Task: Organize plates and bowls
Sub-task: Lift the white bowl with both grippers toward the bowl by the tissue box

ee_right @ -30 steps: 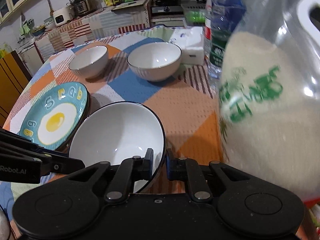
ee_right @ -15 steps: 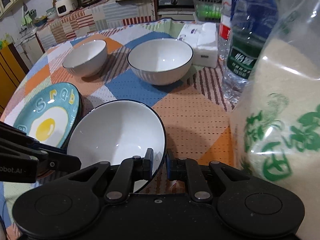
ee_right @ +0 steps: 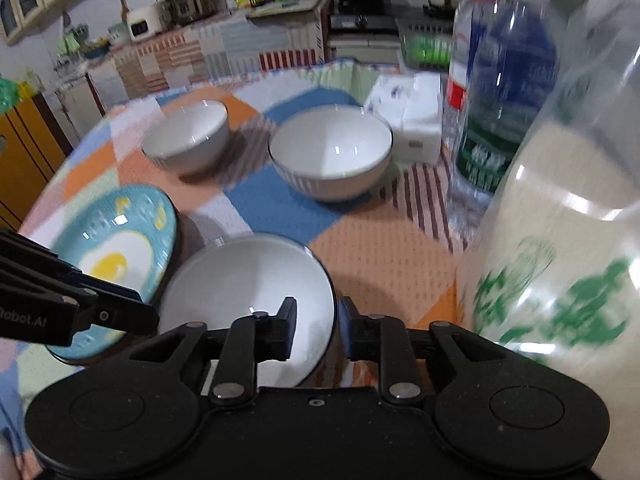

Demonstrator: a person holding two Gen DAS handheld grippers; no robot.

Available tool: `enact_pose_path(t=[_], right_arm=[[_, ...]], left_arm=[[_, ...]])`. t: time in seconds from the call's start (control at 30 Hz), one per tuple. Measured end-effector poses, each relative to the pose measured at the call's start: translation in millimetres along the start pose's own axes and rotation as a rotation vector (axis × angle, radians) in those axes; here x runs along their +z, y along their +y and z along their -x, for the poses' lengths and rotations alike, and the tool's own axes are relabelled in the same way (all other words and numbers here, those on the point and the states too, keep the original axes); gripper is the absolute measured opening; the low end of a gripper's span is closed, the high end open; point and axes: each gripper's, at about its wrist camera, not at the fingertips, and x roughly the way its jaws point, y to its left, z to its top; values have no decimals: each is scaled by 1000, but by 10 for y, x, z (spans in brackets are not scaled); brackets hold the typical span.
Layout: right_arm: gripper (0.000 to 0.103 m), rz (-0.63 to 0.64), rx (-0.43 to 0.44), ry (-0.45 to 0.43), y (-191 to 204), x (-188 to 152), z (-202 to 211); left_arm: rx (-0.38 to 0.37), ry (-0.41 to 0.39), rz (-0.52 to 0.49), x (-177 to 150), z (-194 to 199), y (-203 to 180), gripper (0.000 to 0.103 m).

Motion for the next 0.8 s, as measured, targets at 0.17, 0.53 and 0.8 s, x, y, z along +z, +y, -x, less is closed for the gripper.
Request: enact_pose_path(t=[0.17,0.53,0.8], right_arm=[[35,-5,47,-29,-16,236,217],[60,96,41,8,71,1128,528],[60,-100,41,129,-215,1470,25]], left_arm=[[-14,-56,14,132,302,102,20],[53,-102,-26,541,678,119,34],[66,-213,-6,883,550,187,51]])
